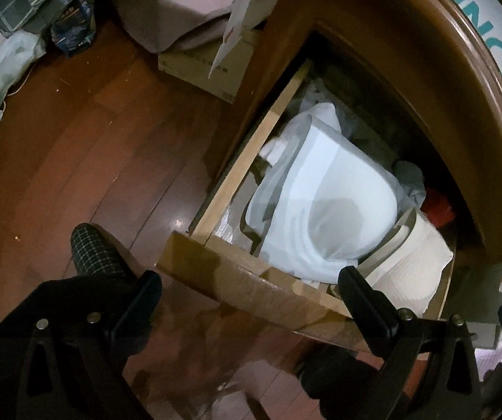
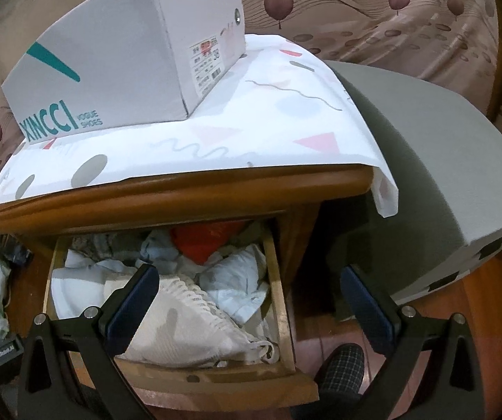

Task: Take underwear out of drawer
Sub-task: 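Hook the drawer front with the left gripper and pull it open, then lower the right gripper onto the white lace underwear in the drawer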

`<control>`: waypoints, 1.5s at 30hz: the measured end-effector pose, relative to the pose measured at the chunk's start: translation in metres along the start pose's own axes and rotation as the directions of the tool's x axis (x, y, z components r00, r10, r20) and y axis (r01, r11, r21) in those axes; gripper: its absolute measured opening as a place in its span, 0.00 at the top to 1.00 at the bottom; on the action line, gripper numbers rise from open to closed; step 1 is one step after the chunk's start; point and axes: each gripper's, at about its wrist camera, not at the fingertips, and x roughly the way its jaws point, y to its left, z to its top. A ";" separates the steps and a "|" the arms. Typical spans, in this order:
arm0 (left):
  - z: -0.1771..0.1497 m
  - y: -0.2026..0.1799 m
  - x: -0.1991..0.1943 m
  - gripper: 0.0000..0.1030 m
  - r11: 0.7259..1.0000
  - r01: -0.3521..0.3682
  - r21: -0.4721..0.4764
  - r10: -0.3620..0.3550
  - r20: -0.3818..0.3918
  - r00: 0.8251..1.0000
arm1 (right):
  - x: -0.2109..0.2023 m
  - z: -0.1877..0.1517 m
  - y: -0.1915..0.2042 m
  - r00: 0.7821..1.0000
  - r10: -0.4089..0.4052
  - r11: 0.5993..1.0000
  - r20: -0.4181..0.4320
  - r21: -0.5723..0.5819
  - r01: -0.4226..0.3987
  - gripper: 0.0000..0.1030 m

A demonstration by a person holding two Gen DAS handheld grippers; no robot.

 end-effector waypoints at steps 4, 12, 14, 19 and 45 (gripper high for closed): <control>-0.003 -0.002 -0.004 0.00 0.999 -0.033 0.037 0.033 0.007 0.999 | 0.005 -0.003 0.008 0.999 0.019 0.999 -0.031 -0.035 -0.020 0.00; -0.006 -0.005 -0.006 0.00 0.995 -0.067 0.075 0.067 0.002 0.998 | 0.012 -0.010 0.025 0.996 0.039 0.993 -0.074 -0.109 -0.047 0.00; -0.005 -0.008 -0.008 0.00 0.992 -0.084 0.092 0.085 0.001 0.996 | 0.015 -0.008 0.025 0.995 0.047 0.993 -0.084 -0.107 -0.056 0.00; -0.006 -0.008 -0.010 0.00 0.988 -0.107 0.114 0.109 -0.013 0.994 | 0.024 -0.008 0.028 0.988 0.077 0.989 -0.137 -0.114 -0.093 0.00; -0.025 -0.037 -0.059 0.01 0.913 -0.215 0.346 0.151 0.201 0.968 | 0.062 -0.045 0.089 0.925 0.150 0.938 -0.350 -0.247 -0.245 0.00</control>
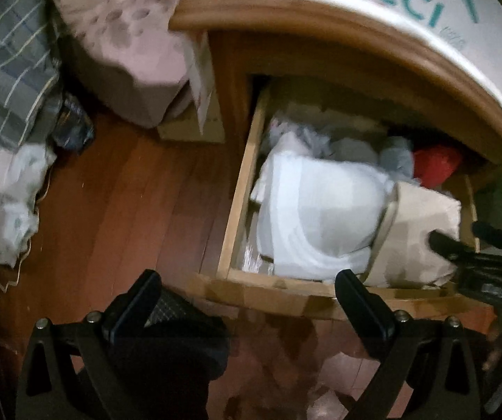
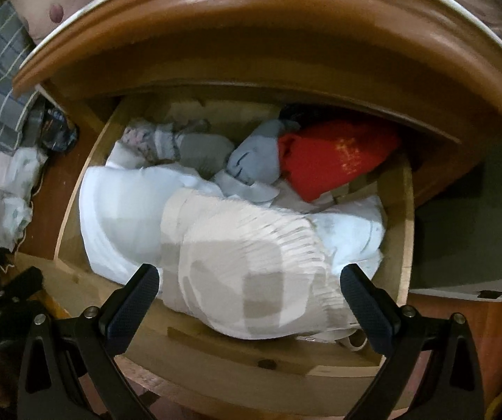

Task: Take underwear out of drawer
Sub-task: 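Lower the right gripper onto the white lace underwear in the drawer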

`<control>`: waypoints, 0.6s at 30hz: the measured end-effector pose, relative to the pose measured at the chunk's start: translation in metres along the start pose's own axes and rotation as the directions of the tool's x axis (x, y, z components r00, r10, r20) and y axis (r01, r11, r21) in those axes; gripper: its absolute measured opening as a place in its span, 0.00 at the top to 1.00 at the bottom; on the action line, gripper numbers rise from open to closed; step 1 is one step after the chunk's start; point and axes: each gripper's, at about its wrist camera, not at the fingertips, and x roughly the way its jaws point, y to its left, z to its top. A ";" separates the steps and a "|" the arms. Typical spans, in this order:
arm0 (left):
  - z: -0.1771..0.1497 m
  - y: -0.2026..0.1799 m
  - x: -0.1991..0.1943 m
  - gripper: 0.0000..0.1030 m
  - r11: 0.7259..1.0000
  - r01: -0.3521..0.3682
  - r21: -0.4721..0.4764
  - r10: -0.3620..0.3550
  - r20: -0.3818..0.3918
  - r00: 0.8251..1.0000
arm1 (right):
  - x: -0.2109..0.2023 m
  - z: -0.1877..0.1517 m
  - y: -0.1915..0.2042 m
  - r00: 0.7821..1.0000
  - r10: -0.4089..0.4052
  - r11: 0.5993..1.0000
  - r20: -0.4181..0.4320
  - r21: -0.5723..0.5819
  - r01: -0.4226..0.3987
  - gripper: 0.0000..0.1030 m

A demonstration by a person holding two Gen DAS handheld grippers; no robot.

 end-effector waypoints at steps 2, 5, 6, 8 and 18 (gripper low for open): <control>0.004 -0.001 -0.010 0.01 1.000 0.002 0.022 -0.003 0.049 0.999 | 0.001 0.000 0.002 1.000 0.000 1.000 -0.010 -0.004 0.000 0.00; 0.016 -0.003 -0.018 0.01 0.998 -0.009 0.063 0.003 0.105 0.994 | 0.006 0.001 0.009 1.000 -0.002 1.000 -0.028 -0.017 0.001 0.00; 0.021 -0.004 -0.017 0.01 0.997 -0.001 0.077 -0.007 0.112 0.994 | 0.009 0.002 0.012 0.999 -0.006 1.000 -0.036 -0.023 0.006 0.00; 0.031 -0.006 -0.012 0.01 0.996 0.008 0.090 -0.017 0.104 0.994 | 0.015 0.003 0.017 0.999 -0.020 0.999 -0.051 -0.031 0.019 0.00; 0.054 -0.007 0.029 0.01 0.994 0.064 0.092 -0.068 0.041 0.997 | 0.043 0.013 0.028 0.985 -0.093 0.995 -0.144 -0.060 0.085 0.00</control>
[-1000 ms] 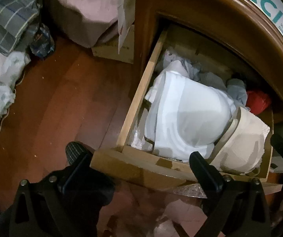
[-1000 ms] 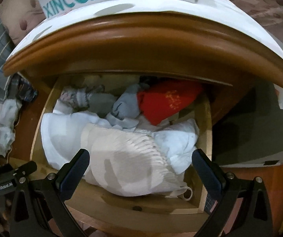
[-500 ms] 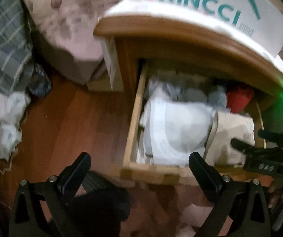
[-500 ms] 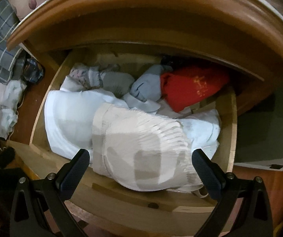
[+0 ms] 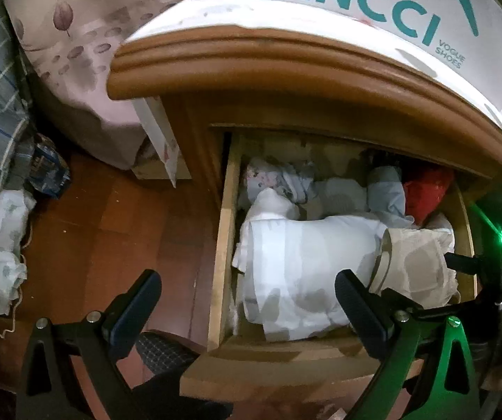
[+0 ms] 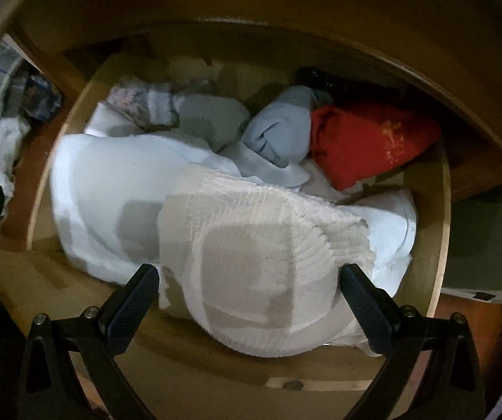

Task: Take underwear out of drawer
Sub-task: 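Lower the right gripper onto the white lace underwear in the drawer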

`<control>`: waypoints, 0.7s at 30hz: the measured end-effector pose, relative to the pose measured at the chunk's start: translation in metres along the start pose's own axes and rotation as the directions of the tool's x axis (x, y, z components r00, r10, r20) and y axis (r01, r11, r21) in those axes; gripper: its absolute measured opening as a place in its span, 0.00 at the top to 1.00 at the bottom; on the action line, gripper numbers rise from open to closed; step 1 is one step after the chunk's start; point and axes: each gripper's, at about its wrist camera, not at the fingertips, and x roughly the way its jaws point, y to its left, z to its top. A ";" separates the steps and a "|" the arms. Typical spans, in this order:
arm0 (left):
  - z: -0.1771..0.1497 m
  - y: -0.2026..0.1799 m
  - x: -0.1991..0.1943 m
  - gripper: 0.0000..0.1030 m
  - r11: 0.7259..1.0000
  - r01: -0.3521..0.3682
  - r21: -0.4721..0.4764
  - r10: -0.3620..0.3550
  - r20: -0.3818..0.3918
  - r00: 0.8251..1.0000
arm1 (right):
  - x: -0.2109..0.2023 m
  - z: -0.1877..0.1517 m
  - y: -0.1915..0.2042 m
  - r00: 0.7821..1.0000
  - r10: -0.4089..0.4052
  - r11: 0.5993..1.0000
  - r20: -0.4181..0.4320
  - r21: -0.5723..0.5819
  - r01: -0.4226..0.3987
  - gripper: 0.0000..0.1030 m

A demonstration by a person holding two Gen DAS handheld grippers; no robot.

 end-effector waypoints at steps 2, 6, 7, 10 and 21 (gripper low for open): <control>-0.001 0.004 0.006 0.01 1.000 0.010 -0.007 -0.010 -0.008 1.000 | 0.006 0.006 0.003 0.999 -0.027 0.999 -0.029 -0.019 0.027 0.00; -0.001 0.013 0.015 0.01 0.997 0.061 -0.046 -0.064 -0.052 0.997 | 0.016 0.011 0.003 0.994 -0.065 0.996 -0.086 -0.062 0.060 0.00; 0.000 0.013 0.015 0.01 0.996 0.074 -0.052 -0.076 -0.054 0.996 | 0.016 0.012 0.002 0.993 -0.076 0.996 -0.089 -0.061 0.070 0.00; 0.002 0.007 0.015 0.01 0.992 0.120 -0.046 -0.123 -0.060 0.991 | 0.016 0.011 -0.004 0.994 -0.073 0.997 -0.083 -0.045 0.069 0.06; 0.000 -0.023 0.029 0.01 0.989 0.144 0.027 -0.141 -0.112 0.984 | -0.005 -0.011 -0.023 0.997 0.068 0.998 -0.019 0.015 -0.068 0.53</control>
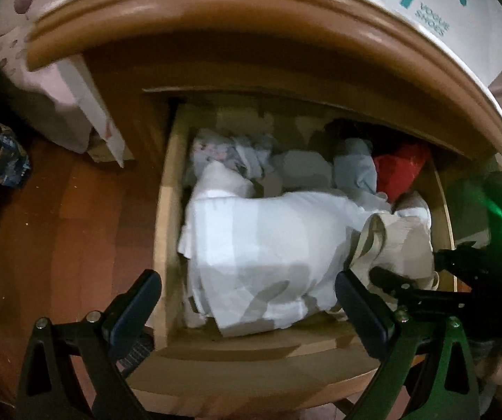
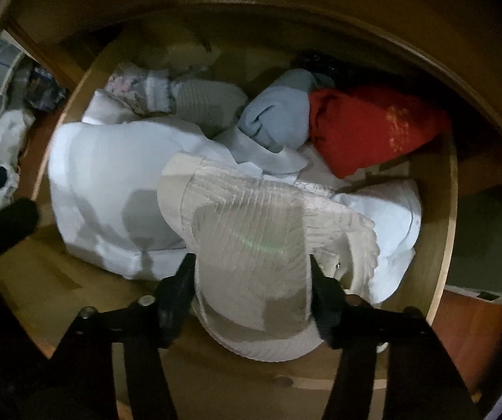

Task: Take underwear out of drawer
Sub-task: 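Lower the right gripper onto the white lace underwear in the drawer, then close the left gripper on white underwear while the right gripper holds lace underwear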

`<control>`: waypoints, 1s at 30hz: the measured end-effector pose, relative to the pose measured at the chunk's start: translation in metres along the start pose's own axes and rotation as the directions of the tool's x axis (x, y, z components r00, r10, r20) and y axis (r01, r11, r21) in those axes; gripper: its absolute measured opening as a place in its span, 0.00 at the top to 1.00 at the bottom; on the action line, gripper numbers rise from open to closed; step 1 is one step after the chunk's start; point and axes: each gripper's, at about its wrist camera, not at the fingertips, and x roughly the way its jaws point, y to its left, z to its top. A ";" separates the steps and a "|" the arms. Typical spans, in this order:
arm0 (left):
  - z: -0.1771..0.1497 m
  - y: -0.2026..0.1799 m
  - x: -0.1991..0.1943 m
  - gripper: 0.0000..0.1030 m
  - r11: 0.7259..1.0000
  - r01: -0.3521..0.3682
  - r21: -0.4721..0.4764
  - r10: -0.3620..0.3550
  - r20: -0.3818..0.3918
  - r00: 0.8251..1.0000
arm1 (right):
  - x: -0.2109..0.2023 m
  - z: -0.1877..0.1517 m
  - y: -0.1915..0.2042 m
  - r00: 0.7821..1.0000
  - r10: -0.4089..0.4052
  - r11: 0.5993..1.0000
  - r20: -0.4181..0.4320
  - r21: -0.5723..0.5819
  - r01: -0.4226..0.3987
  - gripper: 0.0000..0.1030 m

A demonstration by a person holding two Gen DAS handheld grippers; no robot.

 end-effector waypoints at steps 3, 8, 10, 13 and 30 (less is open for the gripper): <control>0.000 -0.005 0.006 0.01 1.000 0.009 -0.008 -0.009 -0.015 1.000 | -0.010 -0.007 -0.003 0.999 0.015 1.000 0.041 0.019 -0.015 0.59; 0.003 -0.014 0.015 0.01 1.000 0.023 -0.017 -0.023 -0.031 0.999 | -0.027 -0.009 -0.019 0.996 0.004 0.998 0.092 0.060 -0.010 0.64; 0.005 -0.019 0.021 0.01 1.000 0.022 -0.016 -0.023 -0.044 0.999 | -0.033 -0.012 -0.026 0.994 0.016 0.997 0.105 0.080 -0.024 0.65; 0.008 -0.025 0.034 0.01 1.000 -0.001 -0.023 0.000 -0.077 0.997 | -0.034 -0.015 -0.036 0.993 0.028 0.994 0.116 0.098 -0.040 0.65; 0.024 -0.024 0.080 0.23 0.992 -0.075 -0.101 0.052 -0.210 0.976 | -0.022 -0.011 -0.044 0.993 0.058 0.989 0.102 0.130 -0.071 0.65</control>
